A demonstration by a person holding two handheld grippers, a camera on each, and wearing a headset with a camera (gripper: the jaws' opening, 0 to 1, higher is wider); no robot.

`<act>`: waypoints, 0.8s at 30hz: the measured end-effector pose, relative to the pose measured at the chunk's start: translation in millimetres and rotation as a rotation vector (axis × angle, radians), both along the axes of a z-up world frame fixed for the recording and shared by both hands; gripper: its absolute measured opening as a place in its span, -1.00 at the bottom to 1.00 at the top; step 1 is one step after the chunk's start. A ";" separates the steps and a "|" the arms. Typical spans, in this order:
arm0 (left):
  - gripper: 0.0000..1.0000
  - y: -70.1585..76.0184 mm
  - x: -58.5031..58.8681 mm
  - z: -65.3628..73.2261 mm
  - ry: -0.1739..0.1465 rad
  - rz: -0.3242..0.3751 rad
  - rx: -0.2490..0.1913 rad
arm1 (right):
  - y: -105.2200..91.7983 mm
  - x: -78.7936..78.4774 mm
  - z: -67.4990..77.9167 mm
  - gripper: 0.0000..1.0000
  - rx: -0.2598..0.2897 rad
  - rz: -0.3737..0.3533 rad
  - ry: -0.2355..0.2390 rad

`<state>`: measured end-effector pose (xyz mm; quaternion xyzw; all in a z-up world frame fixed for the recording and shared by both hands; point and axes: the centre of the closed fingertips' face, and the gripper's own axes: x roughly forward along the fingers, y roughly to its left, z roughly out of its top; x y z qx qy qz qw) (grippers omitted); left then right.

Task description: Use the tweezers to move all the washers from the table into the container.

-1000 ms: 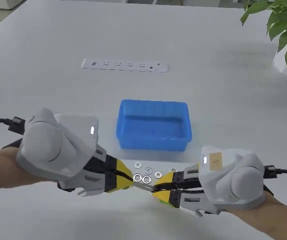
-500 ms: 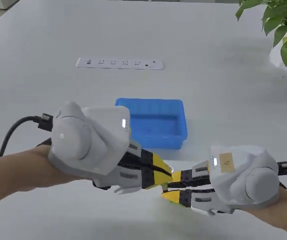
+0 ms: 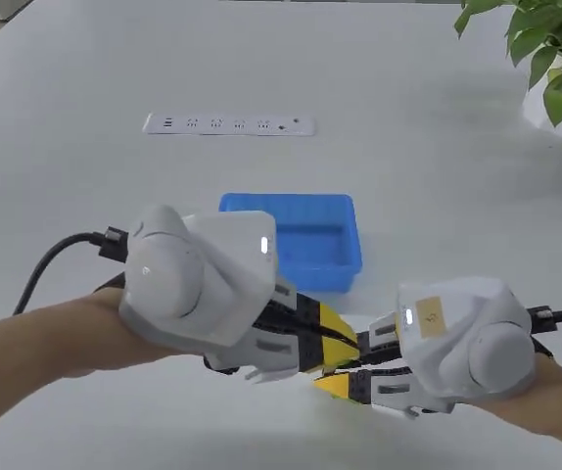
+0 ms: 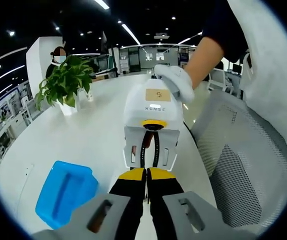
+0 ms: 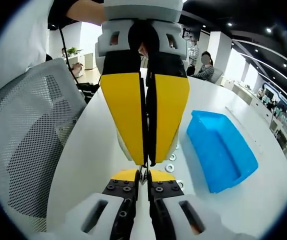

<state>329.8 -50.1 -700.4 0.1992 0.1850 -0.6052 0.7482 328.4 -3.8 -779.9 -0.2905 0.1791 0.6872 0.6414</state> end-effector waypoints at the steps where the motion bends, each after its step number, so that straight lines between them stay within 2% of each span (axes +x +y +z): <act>1: -0.90 -0.5 -0.7 0.0 -0.007 0.001 -0.001 | -0.5 0.0 -0.2 -0.86 0.006 0.005 -0.005; 3: -0.88 -0.1 -1.3 0.5 -0.010 -0.001 0.000 | -0.6 0.2 0.1 -0.87 0.012 0.000 0.000; 4: -0.79 0.4 -2.1 1.2 -0.009 -0.002 -0.003 | -0.9 0.2 0.1 -0.87 0.015 -0.001 0.003; 5: -0.73 1.8 0.2 4.4 -0.039 0.003 -0.009 | -1.0 0.9 0.2 -0.87 0.018 -0.007 0.006; 8: -0.65 7.8 1.0 5.0 -0.045 -0.003 0.009 | -1.6 2.0 0.4 -0.87 0.031 -0.026 0.027; 10: -0.68 12.7 -0.5 0.6 -0.031 -0.014 0.030 | -1.0 1.5 0.5 -0.87 0.031 -0.024 0.026; 11: -0.69 14.5 1.0 -1.1 -0.044 -0.011 0.039 | -0.6 1.0 0.5 -0.87 0.030 -0.022 0.026; 12: -0.72 15.5 1.0 -2.5 -0.038 -0.013 0.045 | -0.3 1.1 0.6 -0.87 0.029 -0.021 0.023; 15: -0.80 15.3 0.3 -2.7 -0.033 -0.020 0.041 | -0.2 1.4 0.6 -0.87 0.029 -0.024 0.027; 16: -0.89 13.7 -1.9 -2.3 -0.031 -0.036 0.036 | -0.4 0.9 0.7 -0.87 0.028 -0.024 0.034; 17: -0.89 13.3 0.7 -0.8 -0.066 -0.038 0.040 | -0.6 0.6 0.7 -0.87 0.027 -0.023 0.035; 19: -0.89 12.1 -2.8 -1.4 -0.054 -0.058 0.040 | -1.0 0.2 0.1 -0.87 0.020 -0.019 0.036; 21: -0.90 12.4 -2.7 -1.4 -0.067 -0.065 0.040 | -1.1 0.1 -0.1 -0.86 0.011 -0.012 0.030; 22: -0.90 12.8 -3.1 -1.5 -0.057 -0.062 0.038 | -1.1 -0.1 -0.2 -0.86 0.008 -0.008 0.027; 24: -0.91 14.8 -2.7 -1.4 -0.067 -0.061 0.041 | -0.2 0.4 -0.1 -0.86 0.005 -0.007 0.026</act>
